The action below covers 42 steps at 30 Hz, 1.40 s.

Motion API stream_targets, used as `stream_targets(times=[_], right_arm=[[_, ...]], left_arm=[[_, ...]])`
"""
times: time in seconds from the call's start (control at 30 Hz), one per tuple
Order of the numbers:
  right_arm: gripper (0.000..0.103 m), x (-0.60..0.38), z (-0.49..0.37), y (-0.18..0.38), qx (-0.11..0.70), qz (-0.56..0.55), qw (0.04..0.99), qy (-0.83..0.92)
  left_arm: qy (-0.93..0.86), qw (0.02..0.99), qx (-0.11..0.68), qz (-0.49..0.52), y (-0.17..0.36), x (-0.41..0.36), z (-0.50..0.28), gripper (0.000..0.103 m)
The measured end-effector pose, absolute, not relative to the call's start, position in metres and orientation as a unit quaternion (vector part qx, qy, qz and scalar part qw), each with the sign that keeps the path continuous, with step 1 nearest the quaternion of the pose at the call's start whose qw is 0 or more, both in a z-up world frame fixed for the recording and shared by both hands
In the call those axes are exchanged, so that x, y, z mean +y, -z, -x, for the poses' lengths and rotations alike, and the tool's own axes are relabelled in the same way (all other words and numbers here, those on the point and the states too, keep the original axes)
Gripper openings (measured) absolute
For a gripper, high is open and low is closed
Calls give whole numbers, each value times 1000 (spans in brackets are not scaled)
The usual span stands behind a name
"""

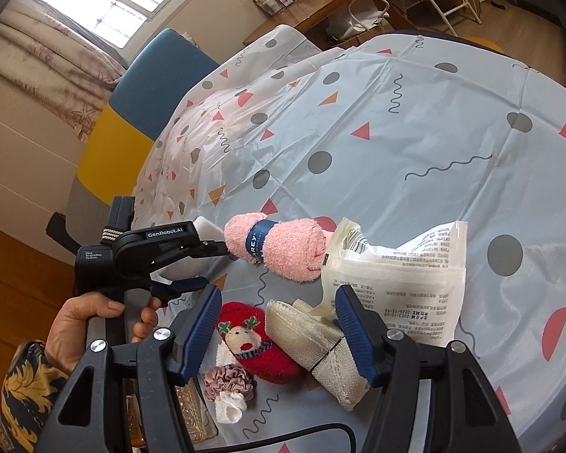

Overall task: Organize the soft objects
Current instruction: 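Grasp the white rectangular block with the left gripper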

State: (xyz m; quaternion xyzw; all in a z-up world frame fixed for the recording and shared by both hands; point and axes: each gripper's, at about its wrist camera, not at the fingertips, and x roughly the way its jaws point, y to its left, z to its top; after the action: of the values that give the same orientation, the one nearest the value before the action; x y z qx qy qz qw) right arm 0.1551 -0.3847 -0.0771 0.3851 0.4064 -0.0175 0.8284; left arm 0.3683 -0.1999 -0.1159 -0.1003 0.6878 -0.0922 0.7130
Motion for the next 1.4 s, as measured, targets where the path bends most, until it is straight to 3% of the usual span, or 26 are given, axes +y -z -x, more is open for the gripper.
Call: stream_targets(times=[0.27,0.43,0.53,0.63,0.77,0.97,1.03,1.1,1.17,1.4], right_arm=[[64,-388,-153,80,408,-398,821,20],[64,-387,-154,80,410,-399,820,15],[64,-387,-154,80,411,-401,819,12],[64,-386,-155,82,417,-398,817,15],[64,-386,-155,81,416,-396,818,16],[64,-388,-154,83,419,-400,815,18],[64,-387,-155,83,419,-398,816,19],[64,-388,-155,83,420,-399,815,20],[64,-387,-155,83,419,-396,817,20],[64,-386,-155,77,407,-388,827,14]], left_arm=[[49,715,667,204,91,-165,-370,84],[60,759,640,104,55,-169,-379,84],[92,800,588,-76,35,-197,-378,95],[128,787,572,-195,42,-217,-372,96],[166,750,589,-251,72,-236,-368,96],[180,740,551,-342,101,-260,-351,96],[172,738,532,-378,112,-265,-347,92],[175,728,545,-378,123,-267,-349,70],[179,725,561,-357,131,-264,-353,58],[174,758,556,-294,94,-238,-359,55]])
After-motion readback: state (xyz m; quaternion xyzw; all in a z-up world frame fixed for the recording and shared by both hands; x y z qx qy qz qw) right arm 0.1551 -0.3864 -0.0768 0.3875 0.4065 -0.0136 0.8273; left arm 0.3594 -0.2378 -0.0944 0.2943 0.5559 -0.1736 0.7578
